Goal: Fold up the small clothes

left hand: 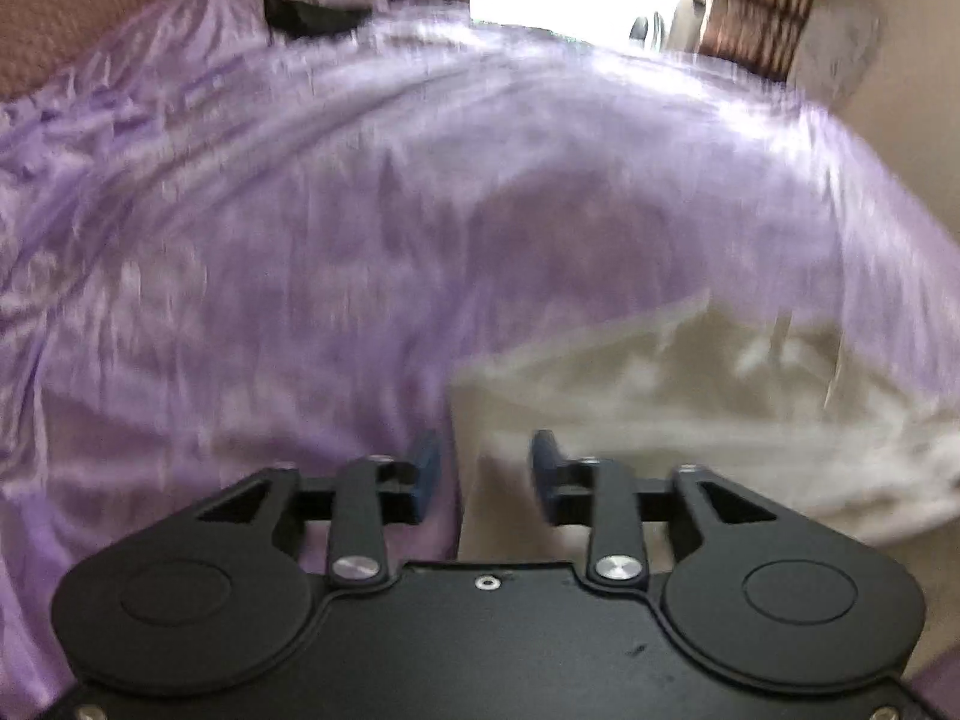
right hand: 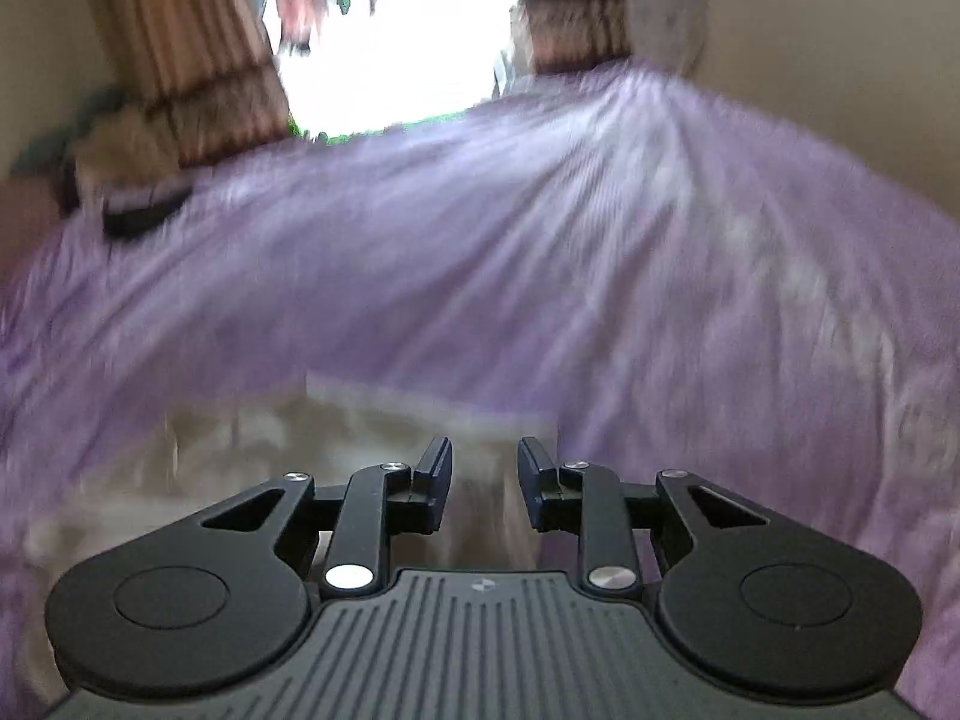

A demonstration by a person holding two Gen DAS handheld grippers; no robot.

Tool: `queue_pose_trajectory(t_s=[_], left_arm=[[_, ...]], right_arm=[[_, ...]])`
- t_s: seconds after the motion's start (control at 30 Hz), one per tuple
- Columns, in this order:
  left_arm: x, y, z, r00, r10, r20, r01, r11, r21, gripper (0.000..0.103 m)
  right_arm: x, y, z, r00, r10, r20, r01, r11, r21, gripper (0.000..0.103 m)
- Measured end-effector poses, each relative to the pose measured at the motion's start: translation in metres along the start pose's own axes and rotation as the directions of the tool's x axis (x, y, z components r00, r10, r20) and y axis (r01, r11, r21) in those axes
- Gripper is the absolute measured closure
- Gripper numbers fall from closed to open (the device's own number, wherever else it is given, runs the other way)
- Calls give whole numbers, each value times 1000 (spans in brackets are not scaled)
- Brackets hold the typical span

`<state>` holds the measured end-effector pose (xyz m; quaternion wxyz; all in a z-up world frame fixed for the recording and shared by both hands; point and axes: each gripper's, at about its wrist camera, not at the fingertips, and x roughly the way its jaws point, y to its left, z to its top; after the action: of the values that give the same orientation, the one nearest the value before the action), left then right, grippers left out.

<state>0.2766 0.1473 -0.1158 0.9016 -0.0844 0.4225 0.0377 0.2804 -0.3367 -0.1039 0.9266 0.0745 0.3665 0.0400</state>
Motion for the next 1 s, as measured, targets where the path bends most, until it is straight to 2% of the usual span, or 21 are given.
queue_pose_trajectory(t_s=[0.07, 0.17, 0.23, 0.33, 0.47, 0.57, 0.7, 0.83, 1.0], left_arm=[[13, -2, -19, 997, -6, -83, 7, 1000, 20, 64], [31, -10, -46, 979, -14, -205, 28, 998, 64, 63], [34, -20, -62, 973, -4, -229, 32, 992, 121, 63], [34, -25, -70, 978, 19, -208, 15, 987, 160, 62], [40, -22, -57, 977, -11, -211, 38, 992, 124, 60], [42, -27, -40, 983, -3, -185, 28, 991, 134, 60], [49, -35, -14, 989, -34, -143, 52, 991, 123, 59], [58, -40, 7, 994, -41, -106, 52, 993, 109, 59], [55, -40, 25, 999, -42, -36, 45, 995, 91, 59]], right_arm=[[6, 2, -14, 998, -8, -60, 6, 999, -32, 70], [8, 11, -33, 995, -9, -100, 0, 996, -85, 70], [8, 17, -40, 994, -12, -105, 0, 994, -108, 70], [2, 20, -48, 992, 6, -125, -24, 989, -145, 70], [4, 27, -57, 987, 7, -158, -41, 976, -213, 70], [4, 34, -57, 991, -5, -137, -28, 969, -243, 71], [11, 44, -39, 994, 33, -105, -55, 976, -209, 71], [23, 51, -22, 998, 25, -63, -37, 979, -202, 71], [29, 45, 0, 998, 53, -18, -55, 992, -115, 71]])
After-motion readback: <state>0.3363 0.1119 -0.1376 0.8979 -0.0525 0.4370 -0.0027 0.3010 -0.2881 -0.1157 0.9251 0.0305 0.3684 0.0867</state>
